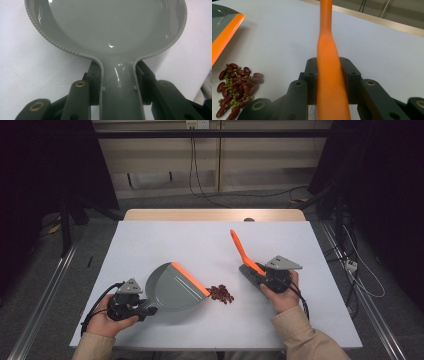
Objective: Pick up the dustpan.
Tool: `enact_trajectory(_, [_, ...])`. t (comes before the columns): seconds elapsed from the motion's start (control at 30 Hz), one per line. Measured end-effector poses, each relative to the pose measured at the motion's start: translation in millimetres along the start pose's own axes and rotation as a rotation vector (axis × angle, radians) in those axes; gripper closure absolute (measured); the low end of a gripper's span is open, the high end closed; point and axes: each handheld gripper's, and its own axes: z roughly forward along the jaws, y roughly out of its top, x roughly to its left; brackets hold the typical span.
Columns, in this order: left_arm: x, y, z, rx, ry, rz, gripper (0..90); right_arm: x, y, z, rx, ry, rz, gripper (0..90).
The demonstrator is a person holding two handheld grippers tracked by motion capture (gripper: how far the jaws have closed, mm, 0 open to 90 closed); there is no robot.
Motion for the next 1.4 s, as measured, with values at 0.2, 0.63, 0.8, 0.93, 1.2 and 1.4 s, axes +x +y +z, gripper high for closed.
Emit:
enact_trajectory(0.2, [-2.6, -5.9, 1.9, 0.019, -0.028, 0.009, 63.5, -0.2, -0.2, 0.8, -0.004, -0.002, 0.003, 70.4])
enact_trajectory(0.63, [-18.7, -4.4, 12.9, 0.07, -0.091, 0.087, 63.4, 0.8, 1.2, 2.1, 0.011, 0.008, -0.001, 67.1])
enact_trajectory(0.8, [-21.5, -3.5, 15.2, 0.08, -0.11, 0.109, 63.3, 5.1, 4.3, 2.8, 0.025, 0.002, -0.027, 65.0])
enact_trajectory(0.93, [-23.0, -2.9, 16.3, 0.078, -0.125, 0.115, 63.3, 5.7, 7.8, -1.1, 0.025, 0.002, -0.033, 64.4])
enact_trajectory(1.2, [-27.0, 0.4, 21.5, 0.087, -0.143, 0.147, 63.2, 1.9, 11.4, -8.6, 0.044, -0.008, -0.03, 70.1])
enact_trajectory(1.4, [-26.7, -0.6, 24.1, 0.074, -0.152, 0.13, 62.7, 4.6, 14.9, -9.6, 0.082, 0.01, -0.036, 71.4])
